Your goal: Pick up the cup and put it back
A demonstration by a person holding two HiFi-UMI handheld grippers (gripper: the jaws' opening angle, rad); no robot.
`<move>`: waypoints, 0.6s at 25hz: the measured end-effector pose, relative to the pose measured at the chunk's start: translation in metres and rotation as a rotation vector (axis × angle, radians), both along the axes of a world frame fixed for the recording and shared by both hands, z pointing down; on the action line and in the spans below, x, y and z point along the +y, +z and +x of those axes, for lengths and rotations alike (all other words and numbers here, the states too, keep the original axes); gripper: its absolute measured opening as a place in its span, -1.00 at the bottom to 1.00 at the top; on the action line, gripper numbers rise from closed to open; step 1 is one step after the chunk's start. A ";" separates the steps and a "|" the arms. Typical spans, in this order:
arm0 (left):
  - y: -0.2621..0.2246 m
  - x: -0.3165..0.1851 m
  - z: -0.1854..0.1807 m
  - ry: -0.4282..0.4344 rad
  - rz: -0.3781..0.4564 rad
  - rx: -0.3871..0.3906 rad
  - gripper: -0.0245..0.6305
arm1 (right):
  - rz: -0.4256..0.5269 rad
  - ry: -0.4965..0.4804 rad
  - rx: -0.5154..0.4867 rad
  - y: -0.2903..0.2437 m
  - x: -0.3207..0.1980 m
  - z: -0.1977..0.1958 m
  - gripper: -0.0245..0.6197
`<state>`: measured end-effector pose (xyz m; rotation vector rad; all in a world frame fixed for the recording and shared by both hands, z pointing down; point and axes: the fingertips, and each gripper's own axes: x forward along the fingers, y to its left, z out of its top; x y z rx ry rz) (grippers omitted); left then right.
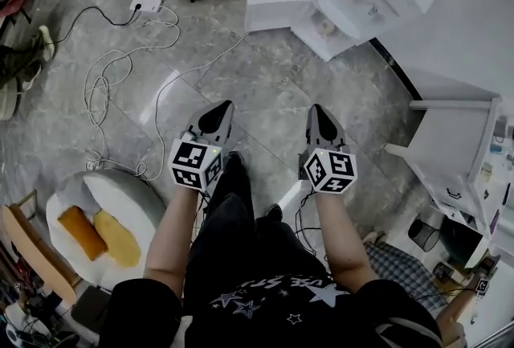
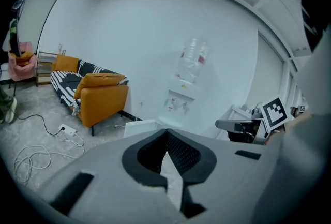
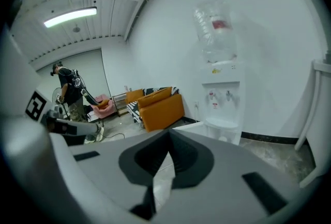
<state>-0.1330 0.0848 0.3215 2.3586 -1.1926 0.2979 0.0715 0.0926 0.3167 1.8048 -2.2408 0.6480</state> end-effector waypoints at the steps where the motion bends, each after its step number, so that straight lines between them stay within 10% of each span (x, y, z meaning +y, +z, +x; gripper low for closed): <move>1: -0.010 0.010 0.008 0.007 0.012 -0.006 -0.90 | 0.008 -0.016 0.000 -0.007 0.011 0.002 -0.90; 15: -0.125 0.142 0.129 0.087 0.132 -0.018 -0.90 | 0.196 -0.047 0.019 -0.135 0.152 0.105 -0.90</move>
